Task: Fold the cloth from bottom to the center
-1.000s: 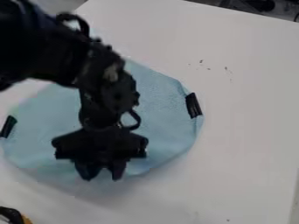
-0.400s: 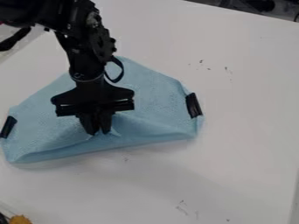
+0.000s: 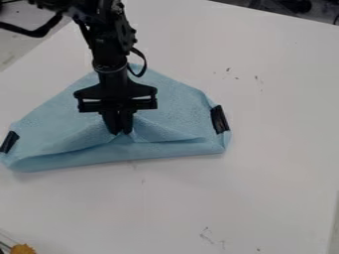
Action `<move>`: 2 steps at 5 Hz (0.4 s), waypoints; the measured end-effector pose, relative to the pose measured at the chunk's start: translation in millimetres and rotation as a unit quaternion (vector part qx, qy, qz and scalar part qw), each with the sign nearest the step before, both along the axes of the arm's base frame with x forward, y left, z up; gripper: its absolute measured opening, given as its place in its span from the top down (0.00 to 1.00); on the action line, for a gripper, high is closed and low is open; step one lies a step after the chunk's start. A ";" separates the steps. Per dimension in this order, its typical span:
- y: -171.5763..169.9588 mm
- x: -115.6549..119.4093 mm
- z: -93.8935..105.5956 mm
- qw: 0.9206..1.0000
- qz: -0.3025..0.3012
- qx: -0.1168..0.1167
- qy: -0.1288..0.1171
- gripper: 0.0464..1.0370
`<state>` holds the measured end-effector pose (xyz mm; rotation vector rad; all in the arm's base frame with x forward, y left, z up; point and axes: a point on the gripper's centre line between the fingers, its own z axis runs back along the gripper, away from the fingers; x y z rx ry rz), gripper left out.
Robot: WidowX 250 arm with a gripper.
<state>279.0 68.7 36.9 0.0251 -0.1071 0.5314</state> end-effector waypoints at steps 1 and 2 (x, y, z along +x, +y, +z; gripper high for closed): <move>4.6 7.3 1.3 1.000 -0.012 0.012 0.003 0.59; 9.0 13.5 6.9 1.000 -0.018 0.023 -0.004 0.28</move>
